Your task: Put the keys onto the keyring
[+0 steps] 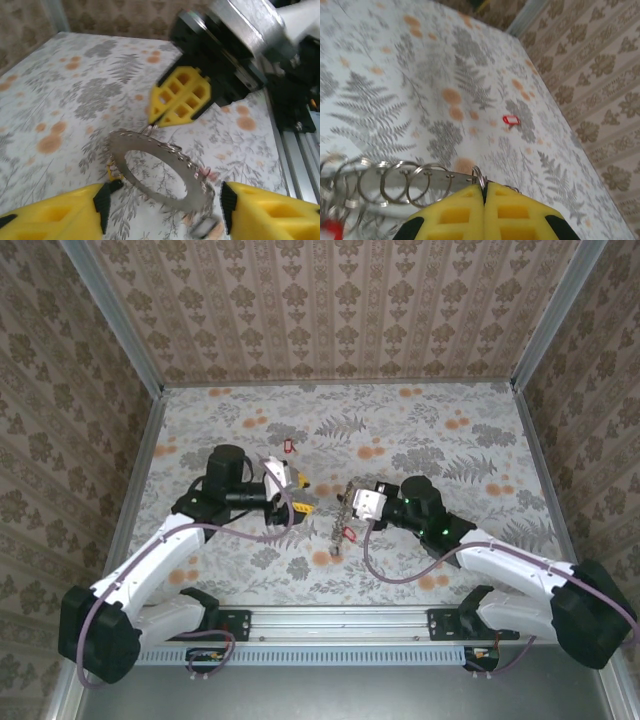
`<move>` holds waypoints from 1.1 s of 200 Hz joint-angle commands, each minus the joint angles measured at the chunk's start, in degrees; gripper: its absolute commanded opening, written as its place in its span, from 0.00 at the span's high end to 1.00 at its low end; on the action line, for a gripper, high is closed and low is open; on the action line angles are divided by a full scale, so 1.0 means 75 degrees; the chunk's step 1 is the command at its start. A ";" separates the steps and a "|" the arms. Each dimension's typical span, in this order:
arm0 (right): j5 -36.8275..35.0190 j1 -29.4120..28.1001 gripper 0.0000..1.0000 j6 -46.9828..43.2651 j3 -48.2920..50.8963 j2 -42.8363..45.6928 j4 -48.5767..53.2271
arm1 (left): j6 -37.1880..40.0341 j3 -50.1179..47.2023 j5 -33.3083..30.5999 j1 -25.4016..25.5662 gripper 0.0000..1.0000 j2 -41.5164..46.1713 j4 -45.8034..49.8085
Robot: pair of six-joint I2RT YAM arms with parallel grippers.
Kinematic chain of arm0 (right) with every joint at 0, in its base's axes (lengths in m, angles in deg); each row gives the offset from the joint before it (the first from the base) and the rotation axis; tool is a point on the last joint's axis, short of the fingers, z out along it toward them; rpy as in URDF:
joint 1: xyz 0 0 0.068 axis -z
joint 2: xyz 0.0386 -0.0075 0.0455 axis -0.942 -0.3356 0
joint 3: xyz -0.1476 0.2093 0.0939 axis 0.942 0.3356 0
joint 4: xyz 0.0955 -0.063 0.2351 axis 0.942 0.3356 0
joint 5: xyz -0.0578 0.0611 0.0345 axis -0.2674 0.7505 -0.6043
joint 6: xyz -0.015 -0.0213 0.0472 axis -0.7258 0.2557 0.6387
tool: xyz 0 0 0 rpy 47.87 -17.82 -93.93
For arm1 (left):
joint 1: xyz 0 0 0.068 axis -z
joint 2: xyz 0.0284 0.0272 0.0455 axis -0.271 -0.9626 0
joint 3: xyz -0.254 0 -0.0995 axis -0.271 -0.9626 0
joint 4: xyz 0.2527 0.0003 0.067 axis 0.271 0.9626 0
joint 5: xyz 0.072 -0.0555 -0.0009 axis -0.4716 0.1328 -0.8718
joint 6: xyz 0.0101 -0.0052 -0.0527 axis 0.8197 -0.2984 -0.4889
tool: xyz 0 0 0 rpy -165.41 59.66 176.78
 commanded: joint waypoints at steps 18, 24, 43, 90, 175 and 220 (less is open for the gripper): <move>0.1222 0.0030 0.97 0.0843 -0.0110 0.0517 0.0340 | 0.1369 0.0533 -0.0216 0.0621 0.59 -0.0254 0.0594; 0.1301 0.0030 0.97 0.0916 -0.0121 0.0553 0.0333 | 0.1429 0.0579 -0.0306 0.0701 0.62 -0.0316 0.0595; 0.1444 0.0030 0.97 0.1121 -0.0186 0.0616 0.0339 | 0.1505 0.0696 -0.0450 0.0948 0.74 -0.0471 0.0580; 0.1749 0.0030 0.98 0.1534 -0.0277 0.0634 0.0146 | 0.1603 0.0744 -0.0933 0.1434 0.85 -0.0829 0.0458; 0.2066 0.0019 0.98 0.1745 -0.0494 0.0385 0.0103 | 0.1506 0.0683 -0.1214 0.1609 0.80 -0.1117 0.0169; 0.2046 0.0014 0.99 0.1769 -0.0541 0.0303 0.0099 | 0.1385 0.0614 -0.1296 0.1653 0.81 -0.1108 -0.0078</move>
